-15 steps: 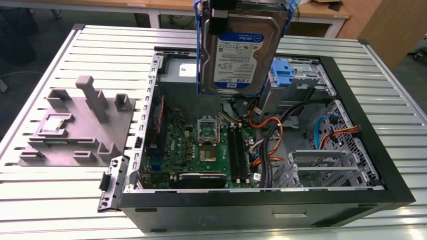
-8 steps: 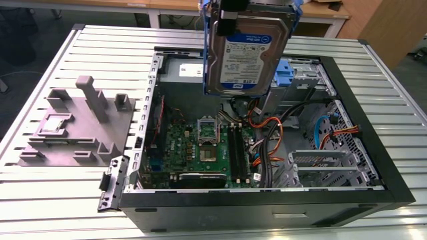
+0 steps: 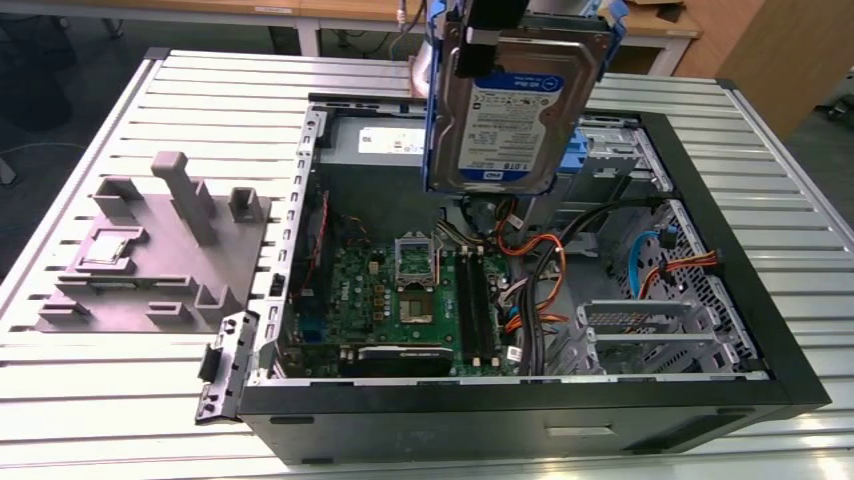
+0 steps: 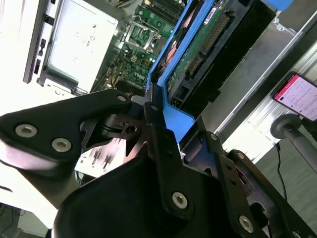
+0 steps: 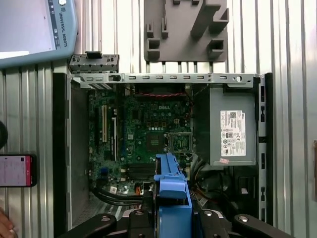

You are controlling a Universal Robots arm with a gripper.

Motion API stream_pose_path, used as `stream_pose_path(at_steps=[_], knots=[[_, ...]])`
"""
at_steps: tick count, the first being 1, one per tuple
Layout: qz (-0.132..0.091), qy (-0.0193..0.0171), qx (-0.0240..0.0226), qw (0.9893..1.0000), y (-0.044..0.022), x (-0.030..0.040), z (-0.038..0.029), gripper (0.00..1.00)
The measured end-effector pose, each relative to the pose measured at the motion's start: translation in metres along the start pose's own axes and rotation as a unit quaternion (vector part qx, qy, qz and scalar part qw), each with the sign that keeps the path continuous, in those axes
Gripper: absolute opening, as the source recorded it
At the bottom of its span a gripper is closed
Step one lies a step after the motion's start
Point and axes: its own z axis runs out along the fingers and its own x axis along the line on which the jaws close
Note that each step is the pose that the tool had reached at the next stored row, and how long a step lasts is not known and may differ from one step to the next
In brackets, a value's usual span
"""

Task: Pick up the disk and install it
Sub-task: 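Insert the disk into the insertion slot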

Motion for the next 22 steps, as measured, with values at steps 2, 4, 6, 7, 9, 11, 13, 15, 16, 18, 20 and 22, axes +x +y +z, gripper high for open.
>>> stream_pose_path(at_steps=[2, 4, 6, 7, 9, 11, 13, 15, 16, 18, 20, 22], knots=[[0.0, 0.0001, 0.0, 1.0, -0.0006, 0.0014, 0.0006, 0.36], [0.0, 0.0001, 0.0, 1.0, -0.0013, 0.0056, 0.0011, 0.36], [0.0, 0.0, 0.0, 1.0, -0.0018, 0.0108, 0.0014, 0.36], [0.0, 0.0, 0.0, 1.0, -0.002, 0.0134, 0.0015, 0.36], [0.0, 0.0001, 0.0, 1.0, -0.0024, 0.019, 0.0017, 0.36], [0.0, 0.0, 0.0, 1.0, -0.0028, 0.0249, 0.002, 0.36], [0.0, 0.0, 0.0, 1.0, -0.0032, 0.0312, 0.0022, 0.36], [0.0, 0.0001, 0.0, 1.0, -0.0036, 0.0352, 0.0026, 0.36], [0.0, 0.0, 0.0, 1.0, -0.0039, 0.0373, 0.0029, 0.36], [0.0, 0.0001, 0.0, 1.0, -0.0048, 0.0418, 0.0036, 0.36], [0.0, 0.0, 0.0, 1.0, -0.0062, 0.0455, 0.0049, 0.36], [0.0, 0.0, 0.0, 1.0, -0.0071, 0.0464, 0.0056, 0.36]])
